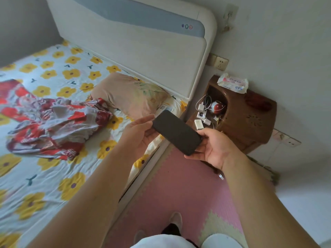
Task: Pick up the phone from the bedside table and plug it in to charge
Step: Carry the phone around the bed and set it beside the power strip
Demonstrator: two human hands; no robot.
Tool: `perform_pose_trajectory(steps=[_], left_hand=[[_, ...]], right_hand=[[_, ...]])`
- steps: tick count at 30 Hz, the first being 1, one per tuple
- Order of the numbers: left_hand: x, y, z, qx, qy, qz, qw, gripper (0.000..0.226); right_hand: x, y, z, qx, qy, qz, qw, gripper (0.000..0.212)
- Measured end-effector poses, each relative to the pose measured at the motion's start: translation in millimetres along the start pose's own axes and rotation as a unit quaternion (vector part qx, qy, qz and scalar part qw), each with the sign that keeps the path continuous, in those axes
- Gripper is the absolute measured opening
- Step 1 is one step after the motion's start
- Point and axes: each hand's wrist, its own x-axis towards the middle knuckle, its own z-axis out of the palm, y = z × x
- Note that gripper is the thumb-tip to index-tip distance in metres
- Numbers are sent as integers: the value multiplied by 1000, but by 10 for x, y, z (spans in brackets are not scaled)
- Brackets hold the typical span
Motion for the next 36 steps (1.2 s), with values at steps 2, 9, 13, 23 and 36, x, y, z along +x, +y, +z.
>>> perform_pose_trajectory(steps=[2,9,13,23,36], left_hand=[[-118,109,-213,-7,13,7,1000,27],[-512,400,-890,-56,75,49,994,25],[-696,482,-1229,-77,112,80,987,24],[-1072,418,-1560,-129,207,151,958,14],[-1965,62,-1918,-197,300,243,901,14]], right_hand=[[-56,76,233,-9,-12,5,1000,27],[-141,234,970,-66,-96,24,993,27],[-101,306,1320,-104,-139,41,984,27],[92,400,1742,-167,-240,61,954,21],[-274,831,2350,-303,-373,121,869,32]])
